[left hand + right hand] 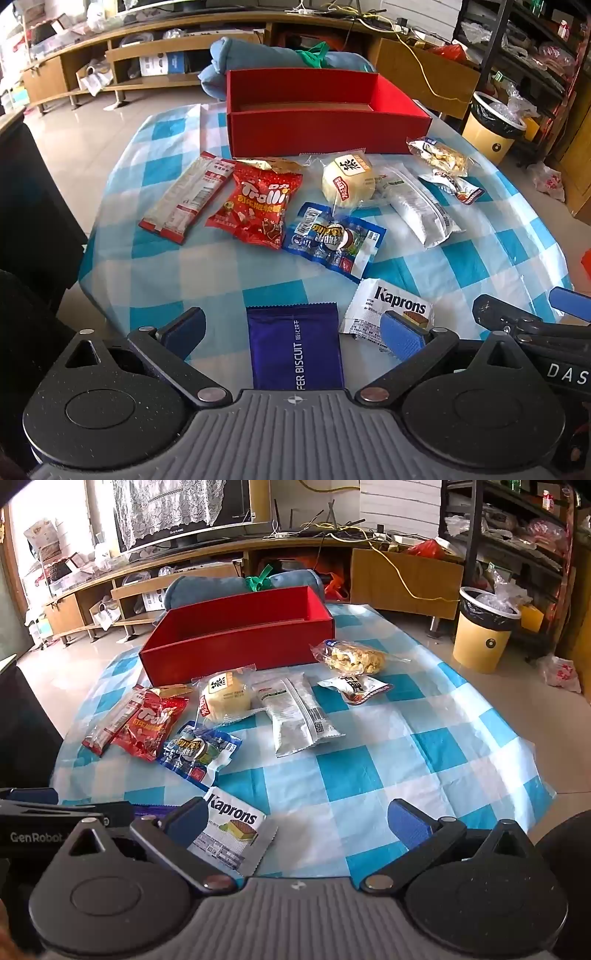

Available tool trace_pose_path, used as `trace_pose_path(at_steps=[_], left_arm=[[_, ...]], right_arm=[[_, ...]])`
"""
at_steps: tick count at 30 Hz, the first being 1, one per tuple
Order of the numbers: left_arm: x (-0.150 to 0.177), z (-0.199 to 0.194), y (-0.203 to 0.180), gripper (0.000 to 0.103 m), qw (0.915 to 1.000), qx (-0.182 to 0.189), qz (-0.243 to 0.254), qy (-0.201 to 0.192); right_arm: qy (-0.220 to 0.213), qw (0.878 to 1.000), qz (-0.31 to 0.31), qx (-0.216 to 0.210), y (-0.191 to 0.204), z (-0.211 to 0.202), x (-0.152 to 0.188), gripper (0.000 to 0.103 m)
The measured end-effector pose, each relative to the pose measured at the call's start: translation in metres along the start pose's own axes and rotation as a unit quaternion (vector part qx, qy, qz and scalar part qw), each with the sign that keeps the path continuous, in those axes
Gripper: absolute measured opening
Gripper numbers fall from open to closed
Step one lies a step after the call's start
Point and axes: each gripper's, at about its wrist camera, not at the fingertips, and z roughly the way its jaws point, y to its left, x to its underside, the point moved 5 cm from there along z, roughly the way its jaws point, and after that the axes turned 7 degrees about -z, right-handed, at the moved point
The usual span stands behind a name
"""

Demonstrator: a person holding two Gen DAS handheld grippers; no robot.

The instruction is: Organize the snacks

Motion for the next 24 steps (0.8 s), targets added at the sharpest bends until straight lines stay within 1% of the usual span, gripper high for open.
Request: trace_pose_path(at_steps=[8, 14, 16, 24], left_arm=[[0.004, 0.0, 0.002, 0.102, 1.0, -0.004, 0.002, 0.005], [0.01, 0.001, 0.005, 0.101, 1.0, 0.0, 0.001, 0.007], [0.008, 0.003, 0.003, 0.101, 0.9999, -0.003, 0.002, 0.015], [0.012, 0.004, 0.004, 0.099, 0.9997, -0.005, 0.002, 0.025]], right_arm=[[0.005, 1.0, -0.002, 0.0, 0.005, -0.004, 0.003, 0.1], [0.01, 1.0, -0.003, -0.002, -0.001, -0.001, 0.005, 0.1], [0.013, 1.0, -0.007, 0.0, 0.003, -0.001, 0.004, 0.1], [0.022, 1.0, -0.012, 0.0, 0.006, 0.002, 0.007, 0.1]])
